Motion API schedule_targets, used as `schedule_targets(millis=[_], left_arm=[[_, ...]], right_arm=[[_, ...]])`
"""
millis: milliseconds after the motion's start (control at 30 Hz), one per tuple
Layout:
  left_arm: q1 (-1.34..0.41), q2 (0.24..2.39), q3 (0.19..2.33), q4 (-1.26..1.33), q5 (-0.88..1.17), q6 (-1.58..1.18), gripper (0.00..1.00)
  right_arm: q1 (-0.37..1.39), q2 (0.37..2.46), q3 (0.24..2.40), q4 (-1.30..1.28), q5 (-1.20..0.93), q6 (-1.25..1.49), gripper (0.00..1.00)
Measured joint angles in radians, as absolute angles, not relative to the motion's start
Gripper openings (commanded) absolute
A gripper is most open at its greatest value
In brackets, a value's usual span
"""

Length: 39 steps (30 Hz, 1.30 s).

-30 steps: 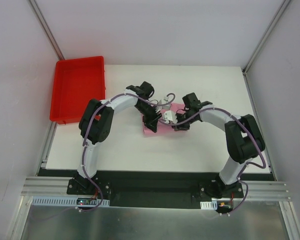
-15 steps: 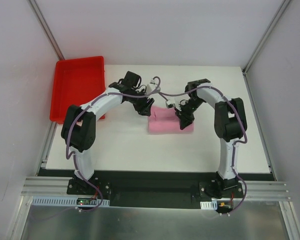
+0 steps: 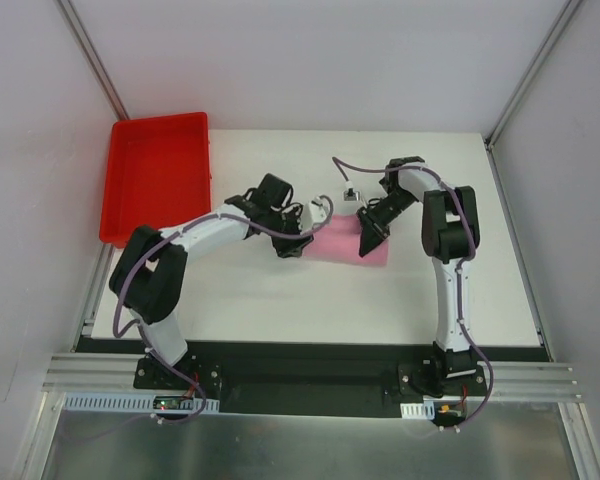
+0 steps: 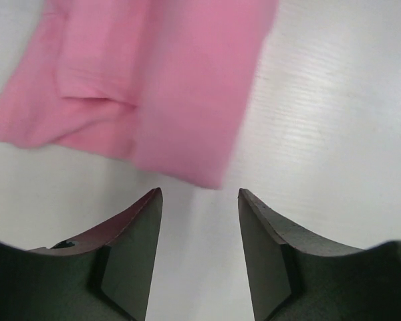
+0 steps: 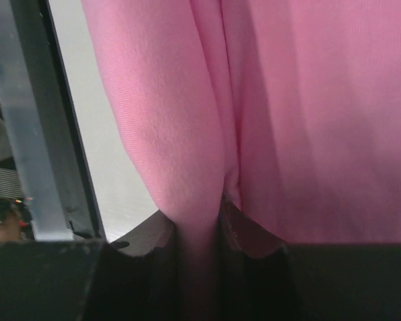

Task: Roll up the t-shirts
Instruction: Roll the T-shirt to the center of the board.

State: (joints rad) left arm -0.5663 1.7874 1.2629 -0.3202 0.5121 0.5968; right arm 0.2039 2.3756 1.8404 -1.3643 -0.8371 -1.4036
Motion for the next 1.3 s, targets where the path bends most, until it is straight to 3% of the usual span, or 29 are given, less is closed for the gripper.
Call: schedule_targets(millis=[300,1100,1233,1300], left_arm=[[-0.715,1.576,0.965,-0.111,0.434,0.879,0.50],[-0.744,1.797,0.976,0.123,0.293,1.199,0.53],[-0.737,1.867,1.089,0.034,0.282,1.259,0.46],[-0.731,1.912,1.168,-0.046,0.279,1.279,0.32]], right_arm=[[0.200,2.487,1.952,-1.427,-0.915,-1.222,0.12],[0.195,2.498,1.952,-1.427,-0.939,-1.185,0.13],[0.191,2.498,1.952,-1.425,-0.942,-1.185,0.13],[0.191,2.498,1.952,-1.424,-0.944,-1.185,0.14]])
